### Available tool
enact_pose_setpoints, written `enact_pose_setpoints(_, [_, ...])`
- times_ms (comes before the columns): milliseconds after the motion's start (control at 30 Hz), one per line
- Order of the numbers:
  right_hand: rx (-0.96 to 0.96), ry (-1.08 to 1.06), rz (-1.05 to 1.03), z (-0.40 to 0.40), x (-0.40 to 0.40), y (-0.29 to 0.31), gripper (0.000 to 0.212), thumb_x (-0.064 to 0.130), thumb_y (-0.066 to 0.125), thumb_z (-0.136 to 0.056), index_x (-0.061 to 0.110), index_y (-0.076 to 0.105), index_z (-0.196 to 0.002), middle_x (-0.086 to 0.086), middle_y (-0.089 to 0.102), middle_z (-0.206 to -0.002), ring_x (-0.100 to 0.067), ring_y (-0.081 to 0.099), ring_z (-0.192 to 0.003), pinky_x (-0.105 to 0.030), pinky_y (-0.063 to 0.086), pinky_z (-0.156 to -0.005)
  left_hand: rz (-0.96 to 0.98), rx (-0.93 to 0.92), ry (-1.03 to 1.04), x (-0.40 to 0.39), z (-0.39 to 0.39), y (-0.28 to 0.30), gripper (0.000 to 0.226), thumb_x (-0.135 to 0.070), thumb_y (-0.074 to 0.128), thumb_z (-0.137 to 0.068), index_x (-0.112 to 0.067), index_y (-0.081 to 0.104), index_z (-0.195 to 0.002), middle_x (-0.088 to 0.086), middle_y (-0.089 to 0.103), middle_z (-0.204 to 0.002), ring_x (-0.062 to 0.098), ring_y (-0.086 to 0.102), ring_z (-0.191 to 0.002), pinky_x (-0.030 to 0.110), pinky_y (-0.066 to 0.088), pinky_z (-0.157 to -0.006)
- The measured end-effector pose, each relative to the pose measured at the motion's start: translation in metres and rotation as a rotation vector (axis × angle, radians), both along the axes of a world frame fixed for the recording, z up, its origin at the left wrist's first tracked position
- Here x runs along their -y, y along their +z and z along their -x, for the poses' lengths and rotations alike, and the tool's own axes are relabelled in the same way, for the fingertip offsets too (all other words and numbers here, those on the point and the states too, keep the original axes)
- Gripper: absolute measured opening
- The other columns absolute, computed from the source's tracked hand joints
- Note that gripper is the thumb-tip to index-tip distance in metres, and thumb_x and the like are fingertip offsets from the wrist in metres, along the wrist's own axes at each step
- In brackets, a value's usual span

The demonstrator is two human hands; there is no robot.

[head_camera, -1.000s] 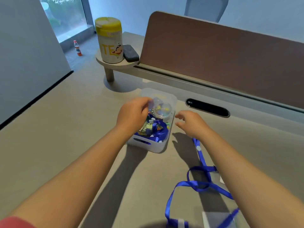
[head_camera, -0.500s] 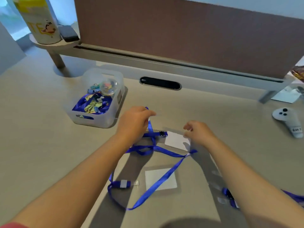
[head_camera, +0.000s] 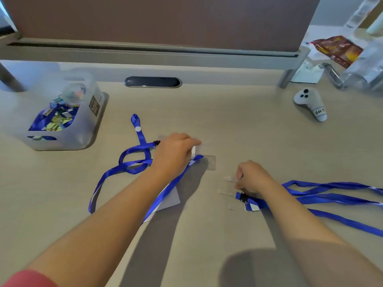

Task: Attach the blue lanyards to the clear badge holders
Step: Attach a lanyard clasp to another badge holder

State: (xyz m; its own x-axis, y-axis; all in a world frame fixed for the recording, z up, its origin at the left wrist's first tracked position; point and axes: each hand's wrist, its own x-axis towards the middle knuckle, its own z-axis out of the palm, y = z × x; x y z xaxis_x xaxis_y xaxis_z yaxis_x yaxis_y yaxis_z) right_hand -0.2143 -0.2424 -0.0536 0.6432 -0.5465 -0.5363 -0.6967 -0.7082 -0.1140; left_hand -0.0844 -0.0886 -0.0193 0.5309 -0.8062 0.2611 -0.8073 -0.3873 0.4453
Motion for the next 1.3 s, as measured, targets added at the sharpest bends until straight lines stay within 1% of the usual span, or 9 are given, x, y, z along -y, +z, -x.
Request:
enact_pose_setpoints(267, [0.467, -0.127, 0.050, -0.014, 0.006, 0.026, 0.020, 0.013, 0.047, -0.090, 0.004, 0.058, -0.104, -0.015, 0.066, -0.108, -0.034, 0.058, -0.099, -0.039, 0.046, -0.084, -0.077, -0.120, 0.193, 0.011, -0.002, 0.016, 0.033, -0.004, 0.037, -0.093, -0.008, 0.059, -0.117, 0.011, 0.064, -0.116, 0.027, 0.053, -0.108, 0.034, 0.042, -0.084])
enact_pose_setpoints(433, [0.830, -0.069, 0.173, -0.044, 0.013, 0.074, 0.026, 0.014, 0.045, -0.093, 0.003, 0.063, -0.107, -0.017, 0.067, -0.112, -0.034, 0.060, -0.102, -0.035, 0.043, -0.081, 0.123, -0.309, 0.323, 0.023, -0.010, 0.056, 0.022, -0.003, 0.042, -0.089, 0.001, 0.060, -0.101, 0.016, 0.065, -0.093, 0.032, 0.056, -0.088, 0.042, 0.048, -0.076])
enact_pose_setpoints(600, [1.108, -0.002, 0.106, -0.073, -0.001, 0.139, 0.033, 0.009, 0.040, -0.095, 0.005, 0.057, -0.123, -0.018, 0.063, -0.119, -0.032, 0.058, -0.106, -0.032, 0.041, -0.090, 0.332, -0.495, 0.347, 0.028, -0.025, 0.092, 0.010, -0.004, 0.048, -0.089, -0.012, 0.054, -0.090, -0.011, 0.046, -0.068, 0.015, 0.047, -0.072, 0.017, 0.039, -0.059])
enact_pose_setpoints(700, [1.115, 0.060, 0.019, -0.092, -0.015, 0.164, 0.032, 0.011, 0.042, -0.094, 0.003, 0.060, -0.120, -0.016, 0.066, -0.115, -0.029, 0.059, -0.103, -0.033, 0.043, -0.088, 0.446, -0.578, 0.323, 0.028, -0.033, 0.107, 0.017, -0.008, 0.048, -0.091, -0.009, 0.059, -0.105, -0.008, 0.053, -0.078, 0.014, 0.051, -0.083, 0.021, 0.045, -0.067])
enact_pose_setpoints(833, [1.063, 0.060, -0.106, -0.112, -0.034, 0.172, 0.025, 0.014, 0.045, -0.093, 0.000, 0.066, -0.091, -0.008, 0.059, -0.076, -0.018, 0.052, -0.071, -0.023, 0.038, -0.058, 0.499, -0.668, 0.320, 0.019, -0.043, 0.111, 0.031, -0.009, 0.046, -0.093, -0.011, 0.056, -0.122, 0.007, 0.062, -0.110, 0.019, 0.056, -0.102, 0.030, 0.051, -0.084])
enact_pose_setpoints(933, [1.002, 0.059, -0.105, -0.123, -0.046, 0.165, 0.030, 0.013, 0.045, -0.091, -0.008, 0.061, -0.078, -0.011, 0.052, -0.066, -0.018, 0.043, -0.061, -0.028, 0.035, -0.060, 0.501, -0.665, 0.345, 0.007, -0.052, 0.103, 0.035, -0.009, 0.046, -0.093, -0.011, 0.052, -0.127, 0.012, 0.058, -0.126, 0.024, 0.053, -0.115, 0.042, 0.049, -0.097])
enact_pose_setpoints(1067, [0.986, 0.047, -0.042, -0.128, -0.062, 0.146, 0.030, 0.013, 0.046, -0.088, -0.005, 0.058, -0.067, -0.016, 0.048, -0.061, -0.020, 0.039, -0.056, -0.031, 0.034, -0.057, 0.526, -0.598, 0.310, -0.011, -0.061, 0.082, 0.035, -0.008, 0.047, -0.092, -0.012, 0.053, -0.127, 0.011, 0.060, -0.124, 0.024, 0.054, -0.112, 0.038, 0.050, -0.094])
enact_pose_setpoints(1200, [0.998, 0.045, 0.040, -0.125, -0.078, 0.123, 0.031, 0.014, 0.047, -0.088, -0.010, 0.065, -0.081, -0.023, 0.057, -0.069, -0.025, 0.045, -0.063, -0.035, 0.041, -0.061, 0.551, -0.438, 0.264, -0.027, -0.060, 0.054, 0.035, -0.009, 0.047, -0.092, -0.011, 0.053, -0.127, 0.011, 0.062, -0.122, 0.013, 0.052, -0.098, 0.015, 0.045, -0.074])
enact_pose_setpoints(1300, [1.020, 0.041, 0.079, -0.115, -0.095, 0.109, 0.032, 0.014, 0.046, -0.089, -0.011, 0.065, -0.081, -0.020, 0.055, -0.068, -0.027, 0.047, -0.064, -0.036, 0.044, -0.063, 0.557, -0.310, 0.237, -0.040, -0.052, 0.039, 0.035, -0.011, 0.048, -0.092, -0.012, 0.052, -0.127, 0.011, 0.065, -0.119, 0.011, 0.050, -0.092, 0.017, 0.044, -0.072])
